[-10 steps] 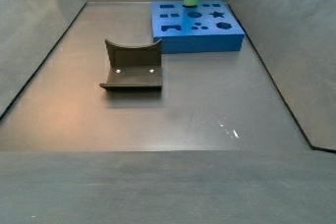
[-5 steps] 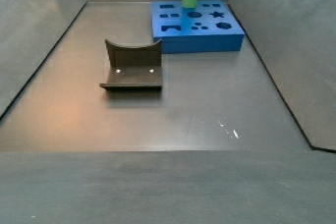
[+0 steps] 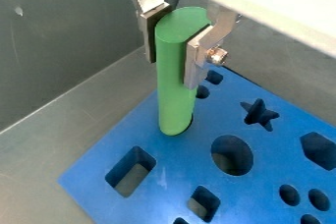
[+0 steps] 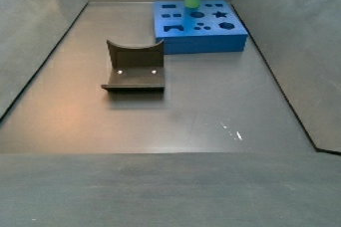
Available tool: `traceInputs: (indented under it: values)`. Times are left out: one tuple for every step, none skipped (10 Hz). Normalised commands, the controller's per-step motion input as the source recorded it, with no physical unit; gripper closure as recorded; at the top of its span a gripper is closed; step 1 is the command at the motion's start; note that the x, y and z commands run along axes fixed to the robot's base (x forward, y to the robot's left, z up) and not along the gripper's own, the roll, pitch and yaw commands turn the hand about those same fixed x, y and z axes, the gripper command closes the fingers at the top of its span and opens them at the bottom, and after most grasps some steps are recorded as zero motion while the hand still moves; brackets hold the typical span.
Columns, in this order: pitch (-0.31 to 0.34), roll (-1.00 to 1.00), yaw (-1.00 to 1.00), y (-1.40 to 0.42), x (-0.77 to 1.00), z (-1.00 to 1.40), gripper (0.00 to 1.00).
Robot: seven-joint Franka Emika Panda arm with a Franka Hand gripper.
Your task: Insert the oval object.
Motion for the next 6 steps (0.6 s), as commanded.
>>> traceInputs:
  values:
    - [-0.04,-0.11,-0.02,0.01,0.0,-0.32,1.0]
    - [-0.047,-0.12,-0.01,0.01,0.0,-0.33,1.0]
    - [-0.066,-0.12,-0.01,0.01,0.0,-0.35,1.0]
    - [-0.07,-0.12,-0.02,0.0,0.0,-0.37,1.0]
    - [-0.066,-0.09,-0.07,0.0,0.0,-0.31,1.0]
    - [-0.02,-0.1,0.0,0.0,0.05,-0.13,1.0]
